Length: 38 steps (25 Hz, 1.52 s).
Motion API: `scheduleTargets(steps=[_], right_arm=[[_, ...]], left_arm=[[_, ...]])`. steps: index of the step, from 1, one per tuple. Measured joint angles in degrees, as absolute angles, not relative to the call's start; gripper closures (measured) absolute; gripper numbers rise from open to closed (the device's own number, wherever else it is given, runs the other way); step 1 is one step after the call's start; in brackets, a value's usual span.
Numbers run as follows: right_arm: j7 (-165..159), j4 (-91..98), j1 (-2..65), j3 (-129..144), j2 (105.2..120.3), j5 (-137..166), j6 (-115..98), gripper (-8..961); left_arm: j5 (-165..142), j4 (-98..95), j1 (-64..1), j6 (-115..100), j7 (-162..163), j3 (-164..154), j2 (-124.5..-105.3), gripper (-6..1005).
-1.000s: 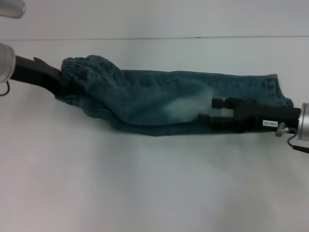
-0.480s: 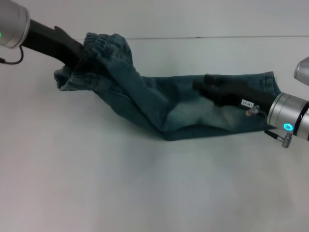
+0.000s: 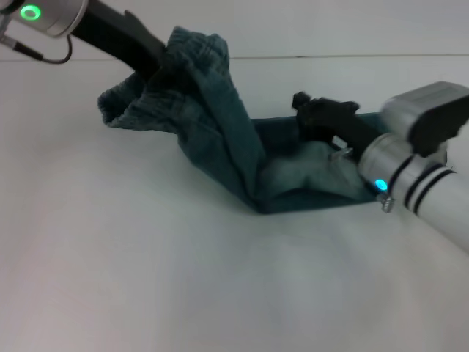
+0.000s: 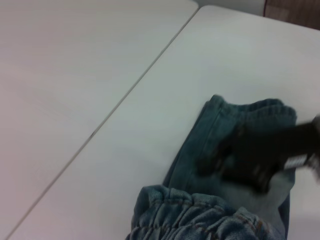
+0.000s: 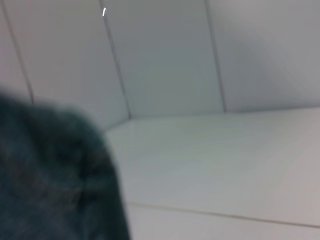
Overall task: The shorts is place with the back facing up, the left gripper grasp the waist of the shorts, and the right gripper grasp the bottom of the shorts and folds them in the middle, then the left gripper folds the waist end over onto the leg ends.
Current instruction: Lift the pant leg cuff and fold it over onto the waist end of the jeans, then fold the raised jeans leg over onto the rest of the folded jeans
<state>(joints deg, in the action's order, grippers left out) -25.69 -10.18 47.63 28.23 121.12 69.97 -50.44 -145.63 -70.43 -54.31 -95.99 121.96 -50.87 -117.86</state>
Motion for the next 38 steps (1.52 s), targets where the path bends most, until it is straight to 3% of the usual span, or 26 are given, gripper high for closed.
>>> scheduleTargets(steps=[3, 10, 24, 30, 38], right_arm=[[-22.97, -11.94, 50.15, 27.85, 121.3, 70.29, -47.96, 924], [-21.14, -16.99, 55.5, 22.03, 121.55, 80.11, -42.89, 921], [-22.29, -26.23, 55.64, -2.52, 121.15, 112.16, -35.49, 922], [-22.37, -25.6, 52.96, -4.28, 120.78, 113.54, -35.1, 923], [-22.24, -20.4, 43.88, -7.51, 120.41, 113.57, -40.14, 924]], left_arm=[[-145.63, -70.42, -56.01, -96.41, 122.04, -50.91, -117.85, 813], [-145.41, -70.5, -58.51, -97.8, 122.36, -50.97, -117.72, 814], [-145.64, -72.3, -58.3, -98.55, 122.79, -51.58, -118.3, 816], [-145.63, -72.65, -56.97, -99.33, 122.83, -52.58, -119.29, 818], [-145.51, -72.51, -56.31, -99.35, 122.21, -53.4, -121.3, 817]])
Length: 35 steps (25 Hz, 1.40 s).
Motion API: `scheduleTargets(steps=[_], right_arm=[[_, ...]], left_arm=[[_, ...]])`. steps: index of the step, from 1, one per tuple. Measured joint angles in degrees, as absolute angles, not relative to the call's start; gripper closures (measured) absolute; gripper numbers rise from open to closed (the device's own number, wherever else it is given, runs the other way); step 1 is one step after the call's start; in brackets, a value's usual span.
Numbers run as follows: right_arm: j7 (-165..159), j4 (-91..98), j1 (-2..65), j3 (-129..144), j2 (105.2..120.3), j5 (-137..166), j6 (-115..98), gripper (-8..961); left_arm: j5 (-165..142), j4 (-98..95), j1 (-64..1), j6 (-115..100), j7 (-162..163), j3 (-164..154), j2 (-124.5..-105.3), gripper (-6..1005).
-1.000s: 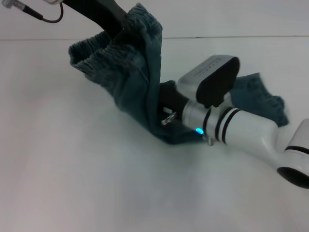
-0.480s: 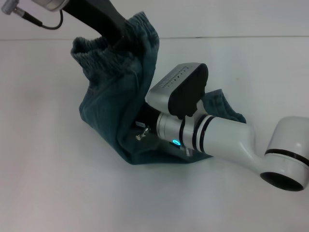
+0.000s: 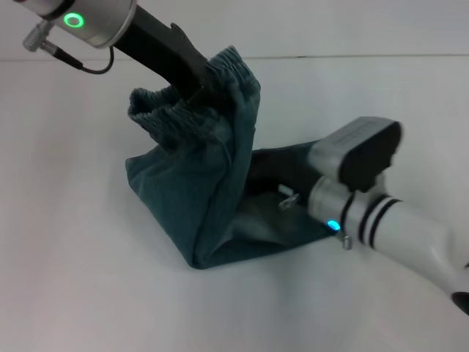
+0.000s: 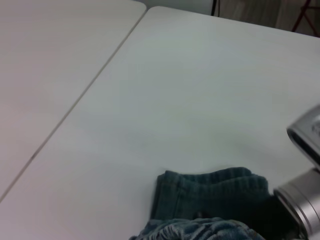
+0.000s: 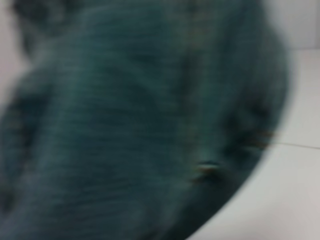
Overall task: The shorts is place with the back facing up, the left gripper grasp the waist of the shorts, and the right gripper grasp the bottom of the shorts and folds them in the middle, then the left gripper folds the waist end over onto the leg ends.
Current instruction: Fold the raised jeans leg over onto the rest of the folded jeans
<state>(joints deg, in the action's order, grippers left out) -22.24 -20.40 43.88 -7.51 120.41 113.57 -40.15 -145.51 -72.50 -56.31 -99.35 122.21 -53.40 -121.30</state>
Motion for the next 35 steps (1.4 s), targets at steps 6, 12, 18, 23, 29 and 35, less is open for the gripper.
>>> scheduleTargets(steps=[6, 12, 18, 23, 29, 35], right_arm=[[-22.58, -13.36, 38.37, -14.18, 120.04, 113.29, -52.73, 923], [-27.17, -5.25, 36.4, -23.6, 119.88, 112.6, -64.46, 923], [-29.92, -2.51, 36.1, -27.71, 119.64, 106.86, -67.99, 923], [-32.39, -1.15, 36.12, -27.81, 119.62, 106.53, -67.66, 922], [-32.43, -1.34, 36.07, -27.84, 119.68, 106.52, -66.18, 921], [-32.46, -1.6, 36.04, -27.49, 119.79, 106.53, -65.84, 921]], left_arm=[[-145.09, -72.39, -56.01, -98.31, 121.3, -53.58, -123.51, 816], [-138.21, -67.44, -54.65, -91.04, 121.3, -59.18, -124.29, 820], [-131.37, -58.91, -54.24, -81.37, 121.23, -65.9, -124.27, 793], [-125.87, -50.34, -55.11, -72.64, 120.25, -69.93, -124.49, 771], [-117.4, -45.85, -54.12, -67.13, 116.1, -74.07, -124.5, 745], [-114.59, -44.47, -54.09, -66.78, 114.91, -75.73, -124.54, 598]])
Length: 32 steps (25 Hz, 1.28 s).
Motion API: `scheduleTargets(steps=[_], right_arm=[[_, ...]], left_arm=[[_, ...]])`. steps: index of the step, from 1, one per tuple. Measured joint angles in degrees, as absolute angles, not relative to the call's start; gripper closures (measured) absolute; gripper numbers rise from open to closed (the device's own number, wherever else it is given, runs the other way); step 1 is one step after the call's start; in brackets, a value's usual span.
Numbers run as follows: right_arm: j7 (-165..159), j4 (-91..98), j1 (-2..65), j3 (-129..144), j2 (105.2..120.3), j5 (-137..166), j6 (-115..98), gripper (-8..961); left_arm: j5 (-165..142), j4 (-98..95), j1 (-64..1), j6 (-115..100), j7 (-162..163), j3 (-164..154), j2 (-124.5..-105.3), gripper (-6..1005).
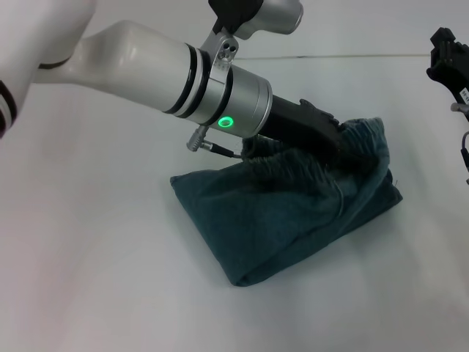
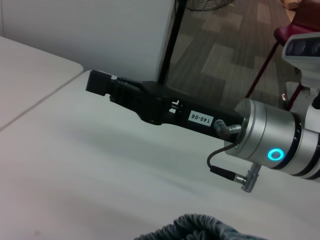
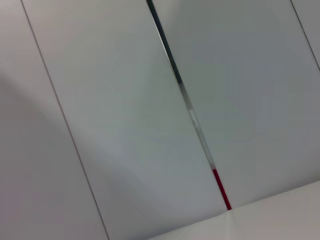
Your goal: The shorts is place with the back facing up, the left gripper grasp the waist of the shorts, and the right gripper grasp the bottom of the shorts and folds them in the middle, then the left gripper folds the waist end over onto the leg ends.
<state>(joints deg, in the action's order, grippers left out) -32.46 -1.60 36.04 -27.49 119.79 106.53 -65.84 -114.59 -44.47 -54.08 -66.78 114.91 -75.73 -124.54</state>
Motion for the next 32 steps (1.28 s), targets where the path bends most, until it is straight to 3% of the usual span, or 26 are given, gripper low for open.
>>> scheduleTargets(steps=[7, 9, 24, 32], right_arm=[[-32.5, -1.9, 36.02, -27.14, 119.95, 106.92, -65.84, 922], [-32.51, -2.27, 35.89, -26.79, 119.97, 106.95, -65.78, 922], [-33.44, -2.36, 34.04, -25.57, 119.89, 106.89, -65.34, 921], [-56.13, 11.52, 34.8, -9.93, 118.89, 111.05, -73.75, 921]], left_arm=[[-108.87, -42.14, -53.38, -64.03, 112.29, -79.68, -124.66, 293], [-108.5, -41.73, -53.33, -62.67, 112.25, -81.77, -124.65, 126], [-109.19, -44.27, -55.52, -62.4, 114.56, -85.15, -123.8, 129], [-108.88, -52.48, -48.57, -72.17, 115.04, -71.37, -123.72, 130]])
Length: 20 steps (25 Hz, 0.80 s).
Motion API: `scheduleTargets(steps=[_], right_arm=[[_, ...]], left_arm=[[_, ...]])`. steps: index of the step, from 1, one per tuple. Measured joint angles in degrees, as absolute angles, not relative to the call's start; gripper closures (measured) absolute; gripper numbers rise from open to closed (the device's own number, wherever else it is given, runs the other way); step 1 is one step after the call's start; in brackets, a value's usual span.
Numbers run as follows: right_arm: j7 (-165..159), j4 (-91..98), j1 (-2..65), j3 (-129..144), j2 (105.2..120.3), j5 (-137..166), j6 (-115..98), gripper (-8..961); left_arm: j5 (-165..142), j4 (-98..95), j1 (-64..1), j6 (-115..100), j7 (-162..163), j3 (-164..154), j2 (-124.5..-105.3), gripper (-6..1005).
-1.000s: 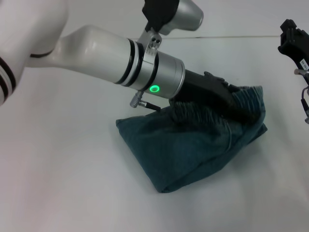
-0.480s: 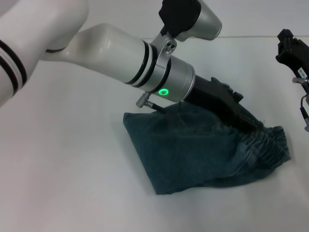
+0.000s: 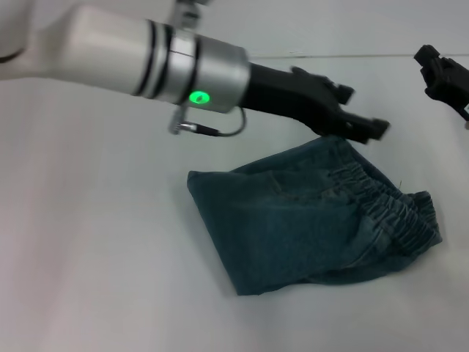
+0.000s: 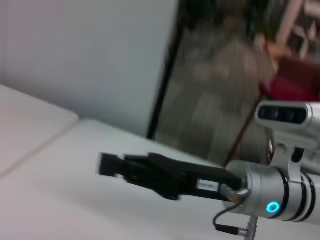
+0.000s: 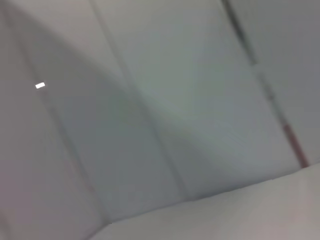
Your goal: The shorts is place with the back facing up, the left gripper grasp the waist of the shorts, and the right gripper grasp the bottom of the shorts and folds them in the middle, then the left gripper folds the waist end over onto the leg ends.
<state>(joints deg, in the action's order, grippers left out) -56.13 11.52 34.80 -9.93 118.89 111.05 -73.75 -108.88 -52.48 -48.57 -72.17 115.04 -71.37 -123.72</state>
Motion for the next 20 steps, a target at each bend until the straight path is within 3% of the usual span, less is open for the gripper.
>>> scheduleTargets(steps=[4, 8, 16, 20], right_arm=[[-71.59, 23.99, 34.58, 1.32, 118.69, 111.96, -81.5, 921], [-82.48, 35.59, 32.36, 11.78, 118.04, 112.26, -90.7, 818], [-92.74, 47.05, 28.38, 25.61, 111.88, 118.9, -110.4, 526], [-92.97, 47.01, 26.82, 25.63, 110.27, 125.42, -112.19, 437]], left_arm=[[-108.75, -56.79, -42.17, -80.25, 115.18, -62.0, -123.49, 131], [-108.7, -59.35, -35.98, -88.23, 115.12, -55.24, -122.69, 134], [-110.22, -59.95, -27.05, -98.66, 113.45, -50.52, -120.87, 136], [-114.94, -59.5, -24.72, -101.21, 111.66, -49.79, -121.27, 136]])
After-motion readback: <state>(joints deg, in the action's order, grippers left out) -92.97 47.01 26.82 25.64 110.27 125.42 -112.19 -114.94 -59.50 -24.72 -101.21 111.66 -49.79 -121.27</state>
